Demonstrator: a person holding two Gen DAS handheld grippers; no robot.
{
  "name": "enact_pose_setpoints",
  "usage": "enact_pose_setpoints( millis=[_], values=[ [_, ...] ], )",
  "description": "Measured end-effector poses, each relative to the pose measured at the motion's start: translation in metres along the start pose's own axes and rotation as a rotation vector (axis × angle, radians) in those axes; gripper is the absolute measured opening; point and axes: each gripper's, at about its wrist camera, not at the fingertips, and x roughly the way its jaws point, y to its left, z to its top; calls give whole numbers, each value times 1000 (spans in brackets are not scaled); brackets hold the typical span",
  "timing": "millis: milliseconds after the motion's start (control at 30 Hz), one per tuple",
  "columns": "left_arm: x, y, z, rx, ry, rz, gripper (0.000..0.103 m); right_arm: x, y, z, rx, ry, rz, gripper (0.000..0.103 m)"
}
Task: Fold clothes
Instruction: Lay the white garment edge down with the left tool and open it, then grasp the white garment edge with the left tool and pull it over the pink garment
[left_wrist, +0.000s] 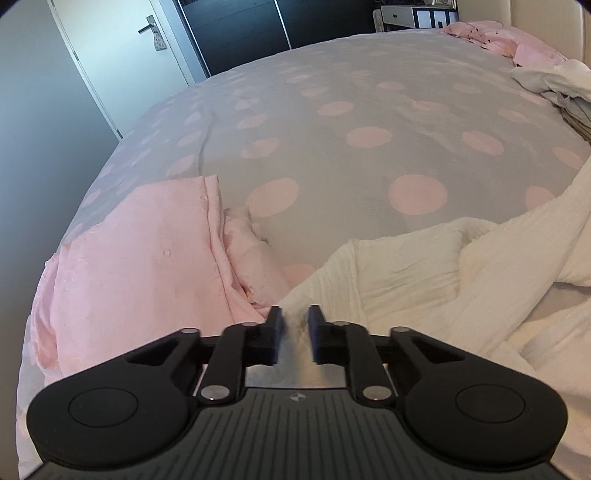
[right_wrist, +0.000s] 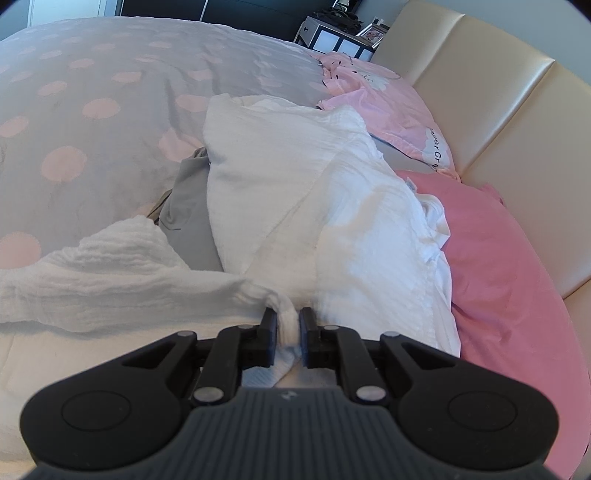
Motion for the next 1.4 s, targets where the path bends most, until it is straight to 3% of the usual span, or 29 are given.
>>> enact_pose_setpoints(
  millis=[100, 367, 633, 800, 933, 1100, 1200, 1333, 1400],
  values=[
    [-16, 14, 1, -91, -41, 0, 1, -1, -1, 0, 6, -2, 2, 13],
    [-75, 61, -11, -306, -160, 140, 1, -19, -3, -5, 1, -25, -3, 13],
    [-100, 84, -11, -415, -233, 245, 1, -41, -12, -17, 24, -26, 5, 13],
    [-74, 72, -8, -354, -105, 266, 3, -49, -14, -22, 20, -33, 4, 13],
    [-74, 59, -16, -238, -96, 292, 13, -49, -13, -25, 1, -34, 6, 13],
    [-91, 50, -34, -136, -107, 251, 26, -45, -13, -26, -12, -38, 12, 13],
    [-100, 37, -47, -39, -109, 190, 27, -42, -13, -25, -13, -39, 16, 13],
    [-87, 15, -68, 93, -42, 109, 27, -39, -13, -25, -10, -37, 19, 13],
    [-71, 4, -80, 162, 22, 109, 27, -38, -12, -24, -11, -35, 18, 13]
  ],
)
